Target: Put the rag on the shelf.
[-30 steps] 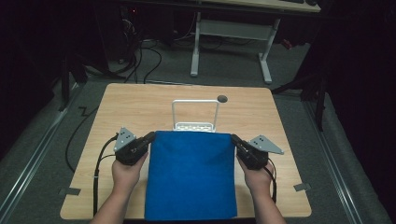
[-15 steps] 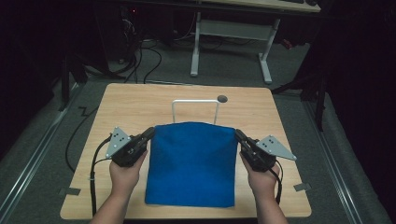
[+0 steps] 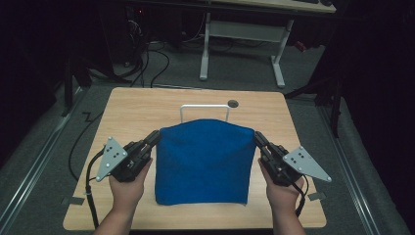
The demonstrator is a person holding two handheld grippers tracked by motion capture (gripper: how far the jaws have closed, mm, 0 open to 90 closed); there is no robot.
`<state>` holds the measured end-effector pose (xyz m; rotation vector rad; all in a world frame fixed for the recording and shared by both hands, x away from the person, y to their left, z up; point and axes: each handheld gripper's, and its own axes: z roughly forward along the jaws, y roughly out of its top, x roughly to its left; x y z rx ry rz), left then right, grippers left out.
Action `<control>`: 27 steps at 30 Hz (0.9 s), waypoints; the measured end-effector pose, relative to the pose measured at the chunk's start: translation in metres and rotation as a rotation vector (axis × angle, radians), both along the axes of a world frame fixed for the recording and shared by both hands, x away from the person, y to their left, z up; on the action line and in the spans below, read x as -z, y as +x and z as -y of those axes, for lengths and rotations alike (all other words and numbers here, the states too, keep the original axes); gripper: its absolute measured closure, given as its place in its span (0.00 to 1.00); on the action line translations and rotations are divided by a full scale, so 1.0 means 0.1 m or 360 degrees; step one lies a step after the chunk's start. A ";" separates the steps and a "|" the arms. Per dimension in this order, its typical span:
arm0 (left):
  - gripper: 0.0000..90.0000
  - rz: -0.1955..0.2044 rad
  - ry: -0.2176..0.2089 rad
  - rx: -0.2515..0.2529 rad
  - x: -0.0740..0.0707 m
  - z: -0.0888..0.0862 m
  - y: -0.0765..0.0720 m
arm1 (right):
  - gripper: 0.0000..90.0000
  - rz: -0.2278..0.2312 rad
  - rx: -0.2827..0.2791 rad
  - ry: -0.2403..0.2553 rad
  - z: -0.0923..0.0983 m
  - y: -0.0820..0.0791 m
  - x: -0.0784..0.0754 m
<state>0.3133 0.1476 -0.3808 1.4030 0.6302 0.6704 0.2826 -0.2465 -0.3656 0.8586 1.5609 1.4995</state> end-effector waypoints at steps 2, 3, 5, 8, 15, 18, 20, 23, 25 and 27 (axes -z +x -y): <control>0.98 0.0016 -0.0011 0.0002 -0.02 -0.01 -0.02 | 0.99 0.0019 -0.0002 0.0004 0.00 -0.02 -0.02; 0.98 0.0033 -0.0023 0.0005 -0.05 -0.01 -0.05 | 0.99 0.0034 -0.0002 0.0011 0.00 -0.05 -0.05; 0.98 0.0061 -0.0039 0.0010 -0.10 -0.03 -0.10 | 0.99 0.0063 -0.0007 0.0022 0.01 -0.09 -0.10; 0.98 0.0113 -0.0053 0.0021 -0.18 -0.04 -0.18 | 0.99 0.0110 -0.0009 0.0035 0.02 -0.16 -0.16; 0.98 0.0152 -0.0069 0.0023 -0.24 -0.05 -0.24 | 0.99 0.0170 -0.0013 0.0049 0.03 -0.26 -0.25; 0.98 0.0127 -0.0065 0.0021 -0.21 -0.06 -0.20 | 0.99 0.0168 -0.0016 0.0051 0.02 -0.25 -0.25; 0.98 0.0117 -0.0059 0.0019 -0.19 -0.05 -0.18 | 0.99 0.0161 -0.0020 0.0059 0.02 -0.24 -0.24; 0.98 0.0121 -0.0036 -0.0004 -0.18 -0.03 -0.16 | 0.99 0.0162 -0.0037 0.0069 0.02 -0.22 -0.23; 0.99 0.0118 -0.0030 -0.0011 -0.19 -0.02 -0.10 | 0.99 0.0157 -0.0035 0.0081 0.02 -0.19 -0.24; 0.99 0.0120 -0.0023 -0.0035 -0.20 -0.01 -0.03 | 0.99 0.0152 -0.0034 0.0084 0.01 -0.13 -0.26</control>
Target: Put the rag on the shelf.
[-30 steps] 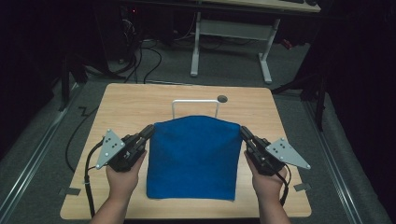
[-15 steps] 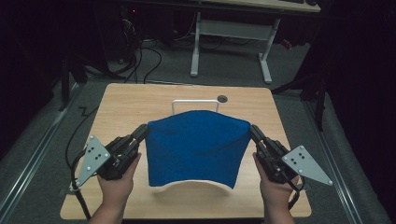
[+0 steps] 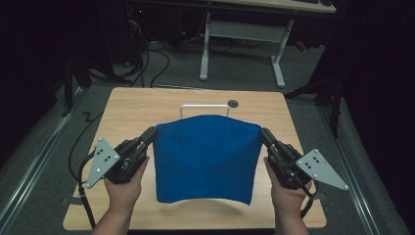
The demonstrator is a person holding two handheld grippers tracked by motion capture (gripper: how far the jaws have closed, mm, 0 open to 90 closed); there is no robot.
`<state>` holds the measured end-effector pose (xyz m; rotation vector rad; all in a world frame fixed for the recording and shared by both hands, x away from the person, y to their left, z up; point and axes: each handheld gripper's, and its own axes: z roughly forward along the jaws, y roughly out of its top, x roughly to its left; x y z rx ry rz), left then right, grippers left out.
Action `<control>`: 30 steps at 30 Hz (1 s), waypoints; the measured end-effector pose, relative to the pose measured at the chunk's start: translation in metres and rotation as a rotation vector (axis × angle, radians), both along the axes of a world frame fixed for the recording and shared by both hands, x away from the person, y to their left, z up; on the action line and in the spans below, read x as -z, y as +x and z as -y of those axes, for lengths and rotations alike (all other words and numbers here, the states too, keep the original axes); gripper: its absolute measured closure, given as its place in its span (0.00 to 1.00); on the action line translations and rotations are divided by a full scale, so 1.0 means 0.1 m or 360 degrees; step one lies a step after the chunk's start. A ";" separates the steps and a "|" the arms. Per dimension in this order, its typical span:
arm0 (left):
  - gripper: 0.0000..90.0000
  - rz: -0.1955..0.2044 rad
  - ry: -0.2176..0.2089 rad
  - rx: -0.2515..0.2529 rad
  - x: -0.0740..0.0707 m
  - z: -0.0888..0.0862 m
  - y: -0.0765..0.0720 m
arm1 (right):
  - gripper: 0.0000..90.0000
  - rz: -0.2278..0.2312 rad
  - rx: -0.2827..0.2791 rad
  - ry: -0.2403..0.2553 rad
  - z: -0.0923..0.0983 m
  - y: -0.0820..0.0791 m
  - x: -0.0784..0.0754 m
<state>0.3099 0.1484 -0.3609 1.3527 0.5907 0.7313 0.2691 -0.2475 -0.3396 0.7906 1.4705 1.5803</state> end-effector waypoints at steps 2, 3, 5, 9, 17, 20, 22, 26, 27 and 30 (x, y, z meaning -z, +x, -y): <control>0.99 -0.0029 -0.0012 0.0001 -0.02 0.00 0.09 | 0.99 0.0001 0.0005 0.0000 -0.01 0.07 -0.02; 0.99 -0.0037 -0.0016 -0.0002 -0.04 0.00 0.14 | 0.99 -0.0012 0.0012 -0.0003 -0.02 0.15 -0.03; 0.99 -0.0027 0.0002 -0.0020 -0.12 0.02 0.21 | 0.99 -0.0014 0.0016 0.0006 -0.02 0.19 -0.05; 0.99 -0.0014 0.0058 -0.0041 -0.29 0.08 0.45 | 0.99 -0.0035 0.0042 -0.0018 -0.01 0.40 -0.17; 0.99 -0.0081 0.0120 -0.0102 -0.41 0.15 0.85 | 0.99 -0.0083 0.0084 -0.0013 0.05 0.76 -0.34; 0.99 -0.0110 0.0132 -0.0130 -0.45 0.16 1.00 | 0.99 -0.0127 0.0110 -0.0008 0.08 0.92 -0.37; 0.99 -0.0137 0.0143 -0.0137 -0.48 0.17 1.10 | 0.99 -0.0148 0.0136 -0.0024 0.09 1.05 -0.41; 0.99 -0.0154 0.0213 -0.0198 -0.52 0.19 1.30 | 0.99 -0.0168 0.0164 -0.0047 0.08 1.20 -0.46; 0.99 -0.0156 0.0227 -0.0212 -0.53 0.20 1.34 | 0.99 -0.0177 0.0168 -0.0045 0.07 1.25 -0.47; 0.99 -0.0201 0.0240 -0.0252 -0.55 0.17 1.53 | 0.99 -0.0210 0.0191 -0.0083 0.04 1.45 -0.51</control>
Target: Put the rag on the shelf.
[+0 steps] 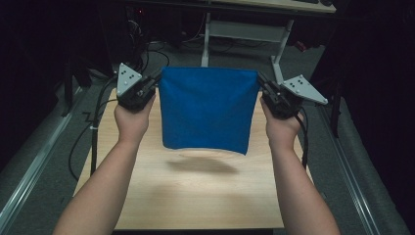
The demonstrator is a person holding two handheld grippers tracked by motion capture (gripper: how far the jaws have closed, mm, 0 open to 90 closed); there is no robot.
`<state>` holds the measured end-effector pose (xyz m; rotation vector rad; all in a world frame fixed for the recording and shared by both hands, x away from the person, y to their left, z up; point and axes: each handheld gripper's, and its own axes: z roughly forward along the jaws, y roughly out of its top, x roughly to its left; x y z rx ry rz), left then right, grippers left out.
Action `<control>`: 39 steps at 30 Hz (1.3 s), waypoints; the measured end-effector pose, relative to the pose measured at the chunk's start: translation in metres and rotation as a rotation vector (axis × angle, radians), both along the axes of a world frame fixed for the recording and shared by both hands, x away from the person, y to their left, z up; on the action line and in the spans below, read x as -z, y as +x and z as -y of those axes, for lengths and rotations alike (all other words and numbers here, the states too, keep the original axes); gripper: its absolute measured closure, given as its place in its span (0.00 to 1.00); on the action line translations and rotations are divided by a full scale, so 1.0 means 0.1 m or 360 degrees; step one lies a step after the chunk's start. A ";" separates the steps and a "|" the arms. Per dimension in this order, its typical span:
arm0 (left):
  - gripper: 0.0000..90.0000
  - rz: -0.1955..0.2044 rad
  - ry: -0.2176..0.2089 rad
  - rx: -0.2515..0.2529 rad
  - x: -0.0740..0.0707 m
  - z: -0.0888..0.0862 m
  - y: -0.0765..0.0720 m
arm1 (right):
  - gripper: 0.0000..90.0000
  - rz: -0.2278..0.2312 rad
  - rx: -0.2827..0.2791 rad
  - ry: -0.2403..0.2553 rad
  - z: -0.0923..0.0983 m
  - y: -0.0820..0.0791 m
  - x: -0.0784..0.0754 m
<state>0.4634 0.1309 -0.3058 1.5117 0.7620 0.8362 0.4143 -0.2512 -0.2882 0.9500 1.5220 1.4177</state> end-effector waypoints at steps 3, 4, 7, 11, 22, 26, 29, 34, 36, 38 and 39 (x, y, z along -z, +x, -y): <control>0.99 -0.0026 0.0006 -0.0027 -0.03 -0.02 0.12 | 0.99 -0.0020 0.0011 0.0017 0.01 0.14 -0.02; 0.99 -0.0026 0.0006 -0.0027 -0.03 -0.02 0.12 | 0.99 -0.0030 0.0017 0.0023 0.01 0.19 -0.02; 0.98 -0.0055 -0.0017 -0.0033 -0.05 -0.05 0.23 | 0.99 -0.0057 0.0015 0.0027 0.02 0.34 -0.02; 0.98 -0.0099 -0.0043 -0.0037 -0.07 -0.08 0.43 | 0.99 -0.0078 0.0040 0.0014 0.03 0.51 -0.04; 0.98 -0.0297 0.0039 -0.0088 0.15 0.02 0.84 | 1.00 -0.0222 0.0093 -0.0048 0.00 0.99 0.08; 0.98 -0.0385 0.0052 -0.0099 0.32 0.04 0.93 | 0.99 -0.0297 0.0098 -0.0092 0.01 1.13 0.24; 0.98 -0.0490 0.0097 -0.0083 0.54 0.08 0.98 | 0.99 -0.0378 0.0095 -0.0134 0.01 1.22 0.42; 0.98 -0.0597 0.0139 -0.0054 0.82 0.14 1.00 | 0.99 -0.0476 0.0092 -0.0177 0.00 1.28 0.68; 0.98 -0.0669 0.0129 -0.0024 1.00 0.14 0.99 | 0.99 -0.0534 0.0079 -0.0169 -0.01 1.29 0.86; 0.98 -0.0716 0.0124 0.0000 1.16 0.14 0.97 | 0.99 -0.0606 0.0049 -0.0173 -0.03 1.27 1.12; 0.98 -0.0766 0.0129 0.0027 1.28 0.15 0.96 | 0.99 -0.0623 0.0041 -0.0161 -0.03 1.26 1.18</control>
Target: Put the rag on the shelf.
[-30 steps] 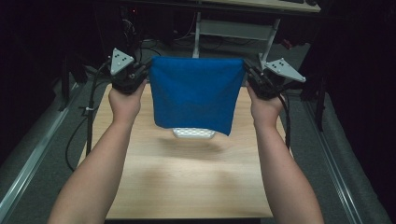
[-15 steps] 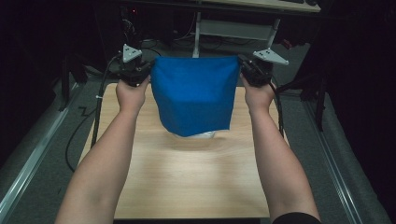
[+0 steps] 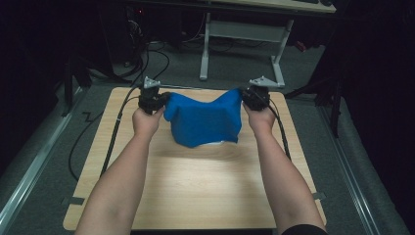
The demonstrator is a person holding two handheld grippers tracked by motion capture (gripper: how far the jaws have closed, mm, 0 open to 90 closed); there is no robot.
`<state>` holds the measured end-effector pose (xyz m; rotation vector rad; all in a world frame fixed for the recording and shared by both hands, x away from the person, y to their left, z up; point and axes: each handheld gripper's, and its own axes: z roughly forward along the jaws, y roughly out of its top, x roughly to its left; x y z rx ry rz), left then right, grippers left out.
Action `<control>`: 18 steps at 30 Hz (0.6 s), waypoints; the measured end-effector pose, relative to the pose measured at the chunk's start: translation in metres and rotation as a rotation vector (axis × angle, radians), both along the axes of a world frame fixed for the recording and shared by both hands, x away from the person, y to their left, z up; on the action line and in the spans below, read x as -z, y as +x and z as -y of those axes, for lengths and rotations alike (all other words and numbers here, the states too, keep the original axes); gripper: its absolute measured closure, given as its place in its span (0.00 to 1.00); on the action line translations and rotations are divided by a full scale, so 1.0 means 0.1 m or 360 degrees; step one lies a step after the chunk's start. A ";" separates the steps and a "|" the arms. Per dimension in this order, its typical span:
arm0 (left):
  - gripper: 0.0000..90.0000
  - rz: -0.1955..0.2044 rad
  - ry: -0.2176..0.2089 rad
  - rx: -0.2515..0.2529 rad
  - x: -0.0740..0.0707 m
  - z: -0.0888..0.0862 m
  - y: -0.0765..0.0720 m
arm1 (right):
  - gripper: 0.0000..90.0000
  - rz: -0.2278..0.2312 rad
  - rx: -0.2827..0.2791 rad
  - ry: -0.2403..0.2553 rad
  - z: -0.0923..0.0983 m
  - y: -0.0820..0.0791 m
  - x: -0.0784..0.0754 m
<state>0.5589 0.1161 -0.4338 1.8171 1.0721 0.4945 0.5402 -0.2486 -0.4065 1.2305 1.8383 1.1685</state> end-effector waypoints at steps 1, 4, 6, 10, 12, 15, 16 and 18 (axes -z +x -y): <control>0.98 0.0000 0.0000 0.0000 0.00 0.00 0.00 | 0.99 0.0000 0.0000 0.0000 0.00 0.00 0.00; 0.98 -0.0020 -0.0019 0.0017 0.18 -0.01 -0.07 | 0.99 -0.0033 -0.0010 0.0050 0.02 -0.06 0.17; 0.98 -0.0027 -0.0031 0.0015 0.25 -0.02 -0.10 | 0.99 -0.0037 -0.0009 0.0066 0.02 -0.09 0.22; 0.98 -0.0030 -0.0058 0.0020 0.33 -0.04 -0.16 | 0.99 -0.0047 -0.0016 0.0064 0.00 -0.14 0.31; 0.98 -0.0034 -0.0063 0.0034 0.37 -0.03 -0.20 | 0.99 -0.0054 -0.0020 0.0052 0.00 -0.18 0.36; 0.98 -0.0055 -0.0070 0.0057 0.42 -0.01 -0.24 | 0.99 -0.0081 -0.0014 0.0048 -0.01 -0.22 0.45; 0.98 -0.0056 -0.0056 0.0071 0.43 0.00 -0.26 | 0.99 -0.0095 -0.0011 0.0054 -0.01 -0.26 0.51; 0.98 -0.0040 -0.0052 0.0076 0.46 0.02 -0.29 | 0.99 -0.0100 -0.0014 0.0053 -0.01 -0.27 0.54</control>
